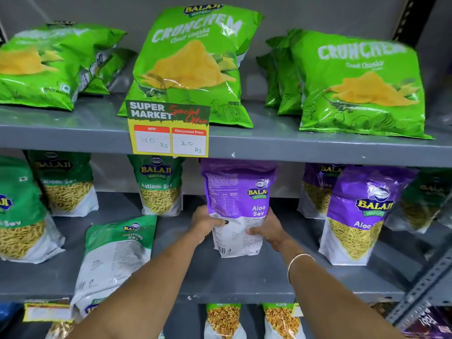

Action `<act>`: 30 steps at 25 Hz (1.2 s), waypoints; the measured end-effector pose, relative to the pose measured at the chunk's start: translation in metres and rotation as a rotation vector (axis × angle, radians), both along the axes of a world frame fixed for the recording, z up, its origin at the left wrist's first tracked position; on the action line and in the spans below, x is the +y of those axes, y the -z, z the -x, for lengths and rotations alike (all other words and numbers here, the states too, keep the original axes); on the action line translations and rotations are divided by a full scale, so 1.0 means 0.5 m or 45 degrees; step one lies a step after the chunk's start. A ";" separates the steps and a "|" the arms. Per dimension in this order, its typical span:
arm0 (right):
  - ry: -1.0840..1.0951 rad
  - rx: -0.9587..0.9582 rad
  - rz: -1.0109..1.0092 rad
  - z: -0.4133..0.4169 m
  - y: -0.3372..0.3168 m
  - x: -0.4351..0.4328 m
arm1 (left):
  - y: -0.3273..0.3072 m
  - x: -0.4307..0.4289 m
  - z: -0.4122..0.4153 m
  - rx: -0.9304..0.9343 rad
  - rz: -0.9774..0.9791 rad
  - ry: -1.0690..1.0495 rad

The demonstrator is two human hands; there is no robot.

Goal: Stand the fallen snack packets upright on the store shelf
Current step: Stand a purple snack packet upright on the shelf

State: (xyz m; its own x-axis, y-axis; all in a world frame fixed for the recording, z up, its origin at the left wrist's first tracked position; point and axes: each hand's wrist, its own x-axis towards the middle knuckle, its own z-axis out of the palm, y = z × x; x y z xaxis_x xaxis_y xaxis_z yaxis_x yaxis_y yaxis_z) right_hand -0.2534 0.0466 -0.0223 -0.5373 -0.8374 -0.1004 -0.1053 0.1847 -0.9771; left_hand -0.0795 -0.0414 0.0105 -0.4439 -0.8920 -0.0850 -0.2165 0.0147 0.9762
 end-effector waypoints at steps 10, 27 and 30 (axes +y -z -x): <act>0.130 -0.037 -0.342 -0.018 -0.035 0.043 | 0.021 -0.001 -0.003 -0.257 -0.146 0.291; -0.299 0.227 -0.295 -0.019 -0.043 0.060 | -0.005 0.038 0.032 -0.188 -0.182 0.415; -0.330 0.183 -0.261 0.007 -0.052 0.069 | -0.010 0.030 0.024 -0.307 -0.194 0.450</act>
State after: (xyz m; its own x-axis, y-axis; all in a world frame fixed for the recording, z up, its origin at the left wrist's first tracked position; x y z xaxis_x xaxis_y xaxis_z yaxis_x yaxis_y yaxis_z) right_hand -0.2571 0.0809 0.0039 -0.3309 -0.9178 -0.2193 -0.3080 0.3247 -0.8943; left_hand -0.0916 -0.0262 0.0153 -0.6703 -0.6585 -0.3421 -0.4457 -0.0113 0.8951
